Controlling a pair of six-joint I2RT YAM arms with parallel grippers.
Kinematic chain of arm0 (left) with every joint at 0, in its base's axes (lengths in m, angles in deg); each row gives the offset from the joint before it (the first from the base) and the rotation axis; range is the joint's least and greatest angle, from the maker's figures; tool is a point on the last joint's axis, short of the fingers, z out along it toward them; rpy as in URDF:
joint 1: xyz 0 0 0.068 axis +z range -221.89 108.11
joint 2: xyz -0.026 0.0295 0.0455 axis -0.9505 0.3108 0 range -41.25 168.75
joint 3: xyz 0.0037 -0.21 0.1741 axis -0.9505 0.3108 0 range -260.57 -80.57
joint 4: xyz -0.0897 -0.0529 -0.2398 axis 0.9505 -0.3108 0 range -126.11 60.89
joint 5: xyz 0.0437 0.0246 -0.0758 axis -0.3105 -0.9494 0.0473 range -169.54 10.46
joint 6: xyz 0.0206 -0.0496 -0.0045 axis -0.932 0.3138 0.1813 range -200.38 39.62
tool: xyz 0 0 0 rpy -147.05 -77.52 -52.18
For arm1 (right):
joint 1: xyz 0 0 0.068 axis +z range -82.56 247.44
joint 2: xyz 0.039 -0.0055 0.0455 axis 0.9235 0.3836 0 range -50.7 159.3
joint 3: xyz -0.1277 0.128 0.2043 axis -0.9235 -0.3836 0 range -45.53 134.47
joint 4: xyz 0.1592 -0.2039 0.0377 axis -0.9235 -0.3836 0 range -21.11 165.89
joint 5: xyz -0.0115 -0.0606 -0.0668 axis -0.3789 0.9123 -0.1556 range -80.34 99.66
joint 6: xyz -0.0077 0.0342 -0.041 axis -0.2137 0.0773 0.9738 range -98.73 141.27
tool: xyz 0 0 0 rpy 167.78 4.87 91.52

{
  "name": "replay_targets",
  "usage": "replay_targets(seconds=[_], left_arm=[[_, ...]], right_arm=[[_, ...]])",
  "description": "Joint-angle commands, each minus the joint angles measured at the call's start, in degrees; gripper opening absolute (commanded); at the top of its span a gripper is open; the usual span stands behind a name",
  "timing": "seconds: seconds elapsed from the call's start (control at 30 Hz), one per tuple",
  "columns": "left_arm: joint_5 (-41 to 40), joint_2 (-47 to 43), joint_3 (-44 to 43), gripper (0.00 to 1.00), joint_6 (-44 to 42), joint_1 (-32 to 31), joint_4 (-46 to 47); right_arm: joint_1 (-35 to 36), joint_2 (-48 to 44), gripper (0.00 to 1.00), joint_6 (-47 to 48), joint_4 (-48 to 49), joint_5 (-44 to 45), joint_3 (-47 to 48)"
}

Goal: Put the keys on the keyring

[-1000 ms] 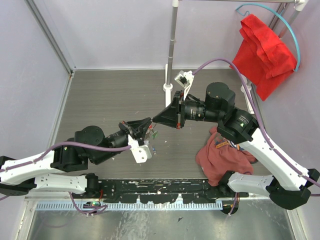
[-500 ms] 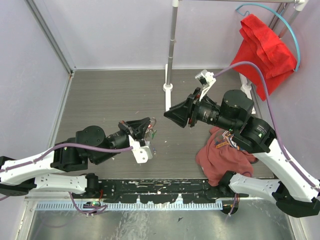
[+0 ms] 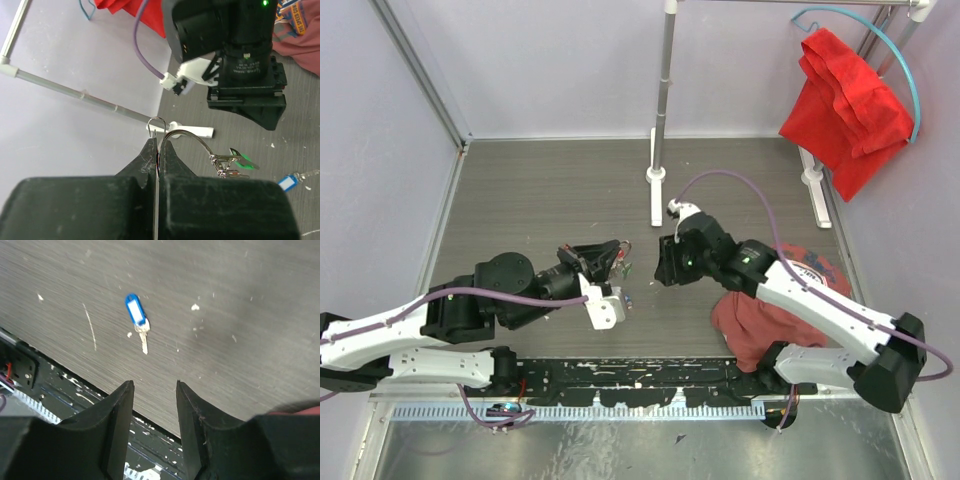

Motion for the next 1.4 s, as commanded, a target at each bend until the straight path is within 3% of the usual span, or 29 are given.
replay_targets(seconds=[0.0, 0.33, 0.47, 0.67, 0.93, 1.37], left_arm=[[-0.6, 0.6, -3.0, 0.0, 4.0, 0.0, -2.0], [-9.3, 6.3, -11.0, 0.0, 14.8, -0.6, -11.1], [-11.4, 5.4, -8.1, 0.0, 11.6, -3.9, -10.4], [-21.6, 5.4, -3.4, 0.0, 4.3, -9.7, -5.7], [-23.1, 5.2, -3.1, 0.0, 4.6, -10.0, -4.1], [-24.6, 5.3, -2.7, 0.0, 4.6, -10.0, -3.7]], right_arm=[[0.2, 0.6, 0.45, -5.1, 10.9, -2.7, -4.3], [0.2, 4.7, 0.46, -11.1, 18.0, -0.8, -9.9], [0.2, 6.4, 0.46, -13.3, 20.1, 0.0, -11.3], [1.8, 12.2, 0.44, -14.8, 22.2, 0.2, -9.9], [4.7, 23.3, 0.42, -15.2, 22.1, 2.1, -3.3], [6.0, 31.1, 0.35, -15.1, 21.3, 3.2, 2.8]])
